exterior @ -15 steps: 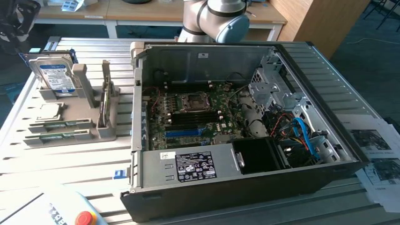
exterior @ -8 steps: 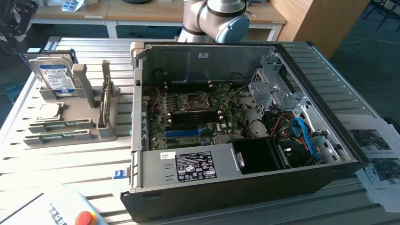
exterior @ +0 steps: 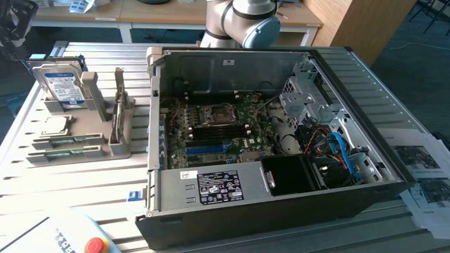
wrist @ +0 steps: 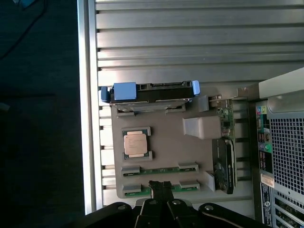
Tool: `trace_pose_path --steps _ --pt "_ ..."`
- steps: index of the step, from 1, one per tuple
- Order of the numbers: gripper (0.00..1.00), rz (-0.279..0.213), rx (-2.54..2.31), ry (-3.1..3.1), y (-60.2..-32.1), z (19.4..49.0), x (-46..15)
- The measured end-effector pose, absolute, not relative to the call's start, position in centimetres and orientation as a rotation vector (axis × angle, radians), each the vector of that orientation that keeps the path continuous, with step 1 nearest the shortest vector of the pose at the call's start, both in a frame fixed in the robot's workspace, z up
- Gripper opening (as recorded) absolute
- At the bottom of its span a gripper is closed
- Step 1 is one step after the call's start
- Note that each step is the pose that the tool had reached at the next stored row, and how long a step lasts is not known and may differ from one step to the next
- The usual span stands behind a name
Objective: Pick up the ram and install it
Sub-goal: 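Reach for the ram, then pick up the ram and move it above insertion slot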
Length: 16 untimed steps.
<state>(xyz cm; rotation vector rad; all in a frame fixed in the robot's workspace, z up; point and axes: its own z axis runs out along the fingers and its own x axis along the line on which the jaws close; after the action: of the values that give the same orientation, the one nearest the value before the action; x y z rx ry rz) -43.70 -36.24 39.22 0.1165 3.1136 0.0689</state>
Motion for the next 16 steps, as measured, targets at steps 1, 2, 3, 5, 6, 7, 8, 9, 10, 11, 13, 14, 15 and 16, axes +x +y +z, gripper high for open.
trace_pose_path --steps 1,2,3,5,6,7,8,9,10,11,13,14,15,16 --pt "0.10 0.069 0.116 3.114 -36.24 39.22 -43.70" --pt "0.10 0.069 0.116 3.114 -36.24 39.22 -43.70" --pt "0.10 0.069 0.116 3.114 -36.24 39.22 -43.70" --pt "0.10 0.069 0.117 3.114 -36.17 39.23 -43.72" --pt "0.10 0.069 0.117 3.114 -36.12 39.23 -43.72" --pt "0.10 0.069 0.117 3.114 -36.07 39.22 -43.71" --pt "0.10 0.069 0.117 3.114 -36.01 39.22 -43.71" --pt "0.10 0.069 0.117 3.114 -35.97 39.22 -43.71" --pt "0.10 0.069 0.117 3.114 -35.93 39.22 -43.71" --pt "0.10 0.069 0.116 3.114 -35.93 39.21 -43.71" --pt "0.10 0.069 0.117 3.114 -35.92 39.22 -43.71" --pt "0.10 0.069 0.117 3.114 -35.92 39.22 -43.71" --pt "0.10 0.069 0.117 3.114 -35.91 39.22 -43.71" --pt "0.10 0.069 0.117 3.114 -35.91 39.22 -43.71"
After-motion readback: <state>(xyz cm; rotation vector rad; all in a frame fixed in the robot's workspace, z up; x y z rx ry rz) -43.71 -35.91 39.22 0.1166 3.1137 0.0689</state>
